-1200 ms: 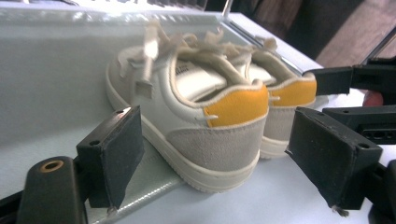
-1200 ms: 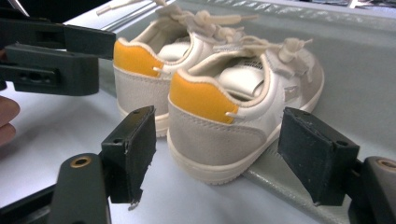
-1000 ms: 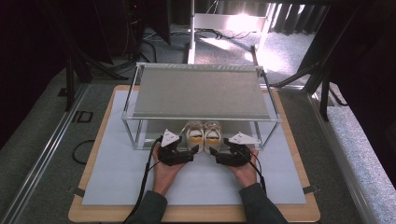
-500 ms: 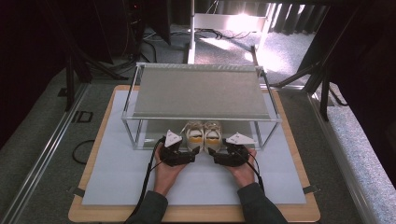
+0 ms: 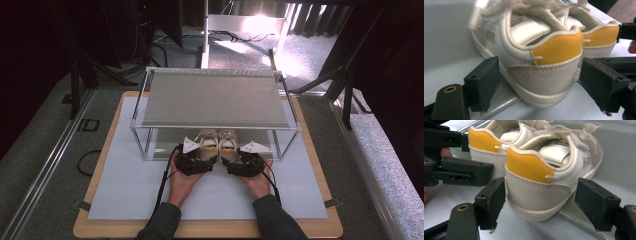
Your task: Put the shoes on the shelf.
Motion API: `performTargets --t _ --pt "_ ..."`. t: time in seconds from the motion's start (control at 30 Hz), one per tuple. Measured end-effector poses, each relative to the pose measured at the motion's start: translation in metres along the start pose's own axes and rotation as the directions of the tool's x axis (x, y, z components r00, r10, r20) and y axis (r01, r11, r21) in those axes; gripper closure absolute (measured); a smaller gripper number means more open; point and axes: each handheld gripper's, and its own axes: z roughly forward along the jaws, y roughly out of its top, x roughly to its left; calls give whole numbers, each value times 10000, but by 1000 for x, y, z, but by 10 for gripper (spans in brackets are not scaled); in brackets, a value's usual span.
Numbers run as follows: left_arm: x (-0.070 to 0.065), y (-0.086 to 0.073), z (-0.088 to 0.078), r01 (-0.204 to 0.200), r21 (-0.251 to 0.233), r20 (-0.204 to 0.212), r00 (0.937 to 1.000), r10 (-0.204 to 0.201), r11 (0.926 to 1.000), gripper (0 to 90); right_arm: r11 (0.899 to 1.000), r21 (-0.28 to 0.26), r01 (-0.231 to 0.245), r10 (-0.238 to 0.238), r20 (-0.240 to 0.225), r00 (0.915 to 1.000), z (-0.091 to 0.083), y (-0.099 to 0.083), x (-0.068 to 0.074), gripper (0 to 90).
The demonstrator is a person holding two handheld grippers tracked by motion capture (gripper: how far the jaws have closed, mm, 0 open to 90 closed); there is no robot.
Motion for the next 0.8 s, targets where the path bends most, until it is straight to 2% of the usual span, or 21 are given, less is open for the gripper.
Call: performTargets --t 0.07,0.23,0.3,0.6,0.8 --pt "-1 0 2 -21 135 -122 9999 23 9999 171 9999 46 -103 103 -106 9999 3 -1 -1 228" --pt "2 3 1 176 374 -10 9998 -176 9991 201 9999 40 -155 155 -175 9997 4 -1 -2 233" --pt "1 4 1 60 447 -59 10000 -57 9990 207 9998 82 -175 177 -145 9997 4 -1 -2 235" --pt "-1 5 1 214 167 -74 9997 -213 9996 216 9999 -12 -137 137 -186 9997 4 0 -3 239" --pt "1 8 1 141 93 -77 9999 -140 9999 220 10000 -53 5 -6 -143 9999 4 6 -3 242"
